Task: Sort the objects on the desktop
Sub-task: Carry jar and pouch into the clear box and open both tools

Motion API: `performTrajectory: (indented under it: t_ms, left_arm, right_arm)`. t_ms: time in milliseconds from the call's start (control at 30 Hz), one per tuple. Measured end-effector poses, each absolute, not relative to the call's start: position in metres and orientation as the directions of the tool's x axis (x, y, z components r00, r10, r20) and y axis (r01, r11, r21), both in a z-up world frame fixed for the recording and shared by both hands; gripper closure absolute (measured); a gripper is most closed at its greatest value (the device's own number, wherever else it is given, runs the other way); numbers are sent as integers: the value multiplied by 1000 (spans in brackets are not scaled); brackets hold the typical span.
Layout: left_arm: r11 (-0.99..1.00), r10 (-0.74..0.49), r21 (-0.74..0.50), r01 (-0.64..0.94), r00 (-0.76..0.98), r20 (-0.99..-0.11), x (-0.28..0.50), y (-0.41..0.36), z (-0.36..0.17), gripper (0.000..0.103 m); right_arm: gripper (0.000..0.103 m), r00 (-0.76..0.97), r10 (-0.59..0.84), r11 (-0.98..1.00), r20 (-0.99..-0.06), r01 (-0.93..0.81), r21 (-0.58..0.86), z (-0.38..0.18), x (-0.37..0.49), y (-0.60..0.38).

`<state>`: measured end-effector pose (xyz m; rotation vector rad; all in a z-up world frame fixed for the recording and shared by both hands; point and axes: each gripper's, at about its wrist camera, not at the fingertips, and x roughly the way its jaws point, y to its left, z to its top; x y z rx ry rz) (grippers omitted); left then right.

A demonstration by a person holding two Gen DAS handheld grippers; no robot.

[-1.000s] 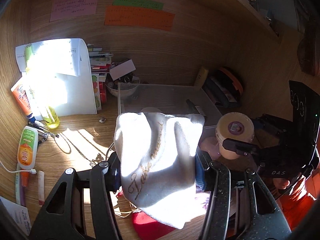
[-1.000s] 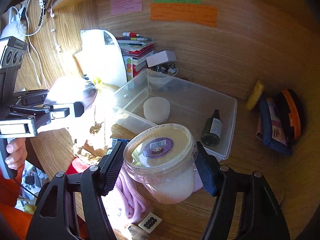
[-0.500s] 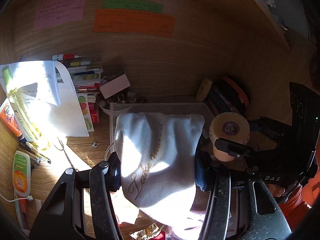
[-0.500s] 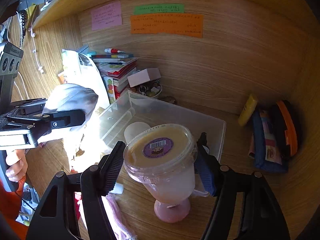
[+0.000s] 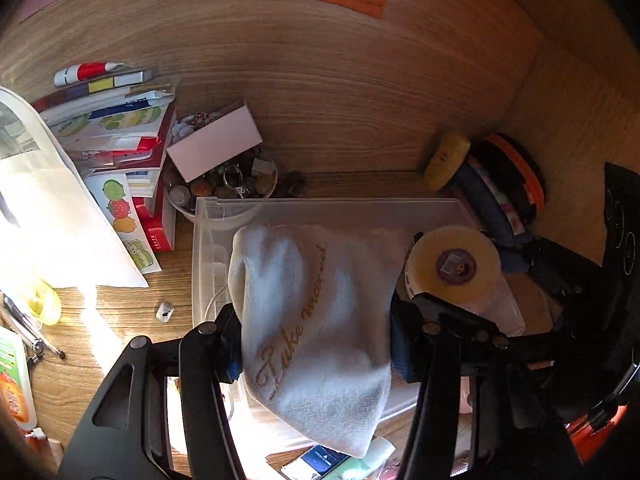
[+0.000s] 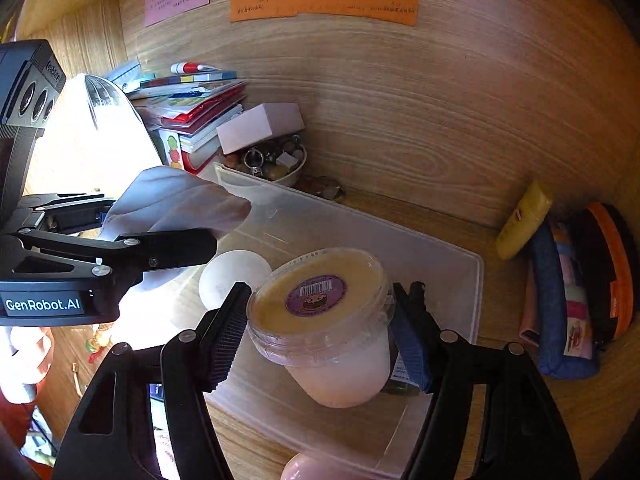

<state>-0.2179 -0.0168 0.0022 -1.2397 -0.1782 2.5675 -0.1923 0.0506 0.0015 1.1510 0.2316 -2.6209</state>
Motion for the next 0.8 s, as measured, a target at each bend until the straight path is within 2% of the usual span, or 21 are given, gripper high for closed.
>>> performTrajectory:
  t_ms: [533, 800]
  left_arm:
    - [-956, 293, -219, -197, -565, -772, -230, -16, -21, 48]
    - [-961, 262, -159, -224, -574, -776, -227, -10, -20, 41]
  right_arm:
    - [38, -657, -148, -937, -739, 332, -108, -21, -199, 47]
    - [38, -641, -140, -930, -755, 346, -122, -31, -199, 45]
